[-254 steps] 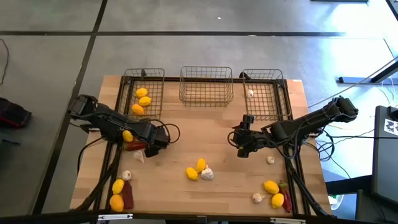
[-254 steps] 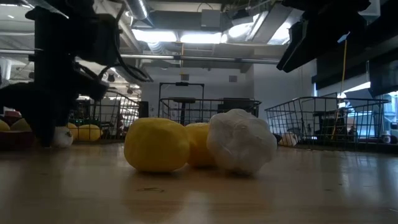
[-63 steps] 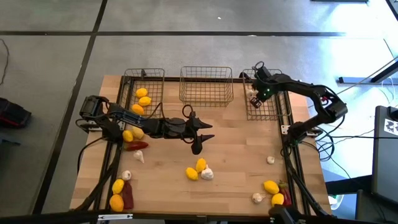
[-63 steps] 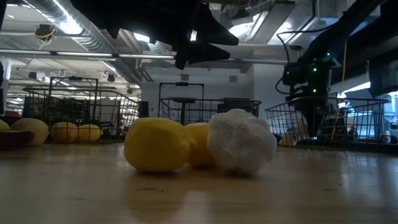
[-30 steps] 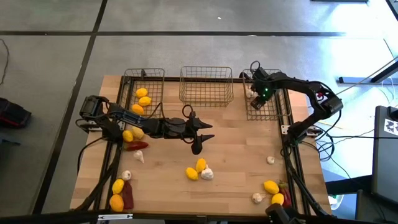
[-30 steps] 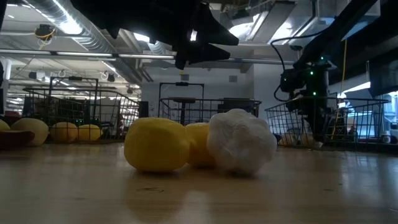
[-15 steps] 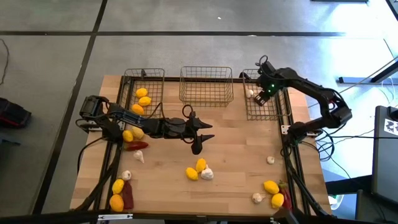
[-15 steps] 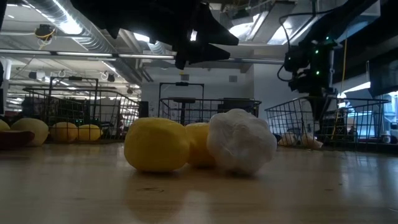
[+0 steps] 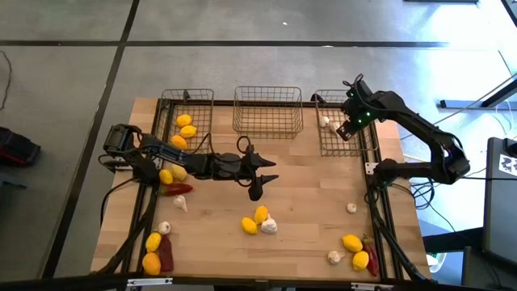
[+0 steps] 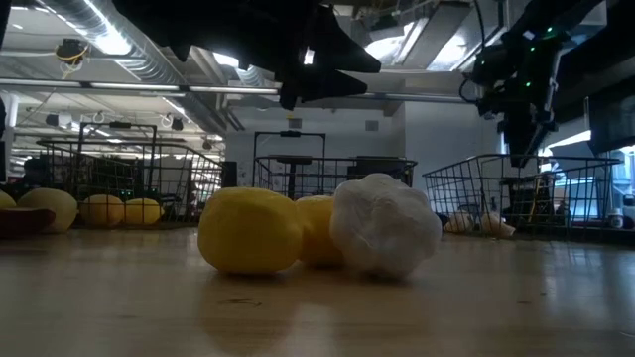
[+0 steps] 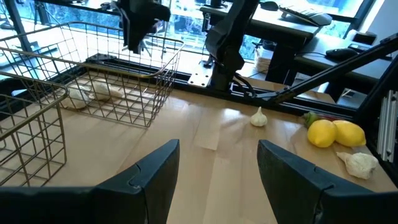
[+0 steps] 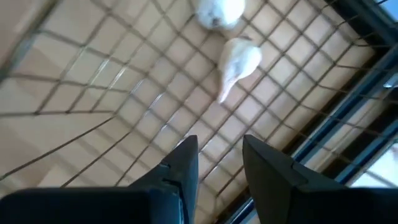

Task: Sort produce into baskets
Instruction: Put the white garlic into the right gold wire basket

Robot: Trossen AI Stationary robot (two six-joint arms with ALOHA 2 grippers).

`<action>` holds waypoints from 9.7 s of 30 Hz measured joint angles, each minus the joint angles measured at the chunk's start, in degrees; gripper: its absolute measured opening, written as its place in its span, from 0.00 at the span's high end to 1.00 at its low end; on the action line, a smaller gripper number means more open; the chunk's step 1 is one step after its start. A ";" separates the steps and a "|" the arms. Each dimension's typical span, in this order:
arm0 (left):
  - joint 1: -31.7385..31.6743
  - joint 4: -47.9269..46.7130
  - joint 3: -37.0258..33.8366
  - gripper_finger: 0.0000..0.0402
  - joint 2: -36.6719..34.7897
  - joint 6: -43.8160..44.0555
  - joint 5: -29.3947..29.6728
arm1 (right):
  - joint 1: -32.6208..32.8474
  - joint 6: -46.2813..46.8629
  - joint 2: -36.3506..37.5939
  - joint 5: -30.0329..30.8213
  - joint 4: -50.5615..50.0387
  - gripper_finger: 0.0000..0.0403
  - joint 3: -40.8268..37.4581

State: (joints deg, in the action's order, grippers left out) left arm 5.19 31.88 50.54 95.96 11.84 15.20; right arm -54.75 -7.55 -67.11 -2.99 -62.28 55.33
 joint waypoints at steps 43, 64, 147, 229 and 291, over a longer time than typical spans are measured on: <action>0.00 0.02 -0.02 0.47 0.00 0.33 -0.02 | 48.30 34.07 9.34 5.36 -15.22 0.69 0.02; 0.07 0.02 -0.02 0.47 0.00 0.26 -0.02 | 71.44 53.91 9.12 4.88 -15.76 0.69 0.02; 0.07 0.02 -0.02 0.47 0.02 -0.48 -0.02 | 99.39 68.07 2.45 1.86 7.27 0.69 -23.33; 0.07 0.06 -0.02 0.47 0.02 -0.37 -0.02 | 99.34 63.20 2.45 7.93 4.97 0.98 -16.55; 0.06 0.06 -0.01 0.47 0.02 -0.58 -0.01 | 27.44 6.76 11.21 20.84 12.05 0.98 -3.04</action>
State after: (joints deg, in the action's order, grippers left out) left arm 5.25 31.93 50.53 95.98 11.26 15.19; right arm -27.31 -0.79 -55.91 17.86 -50.23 52.29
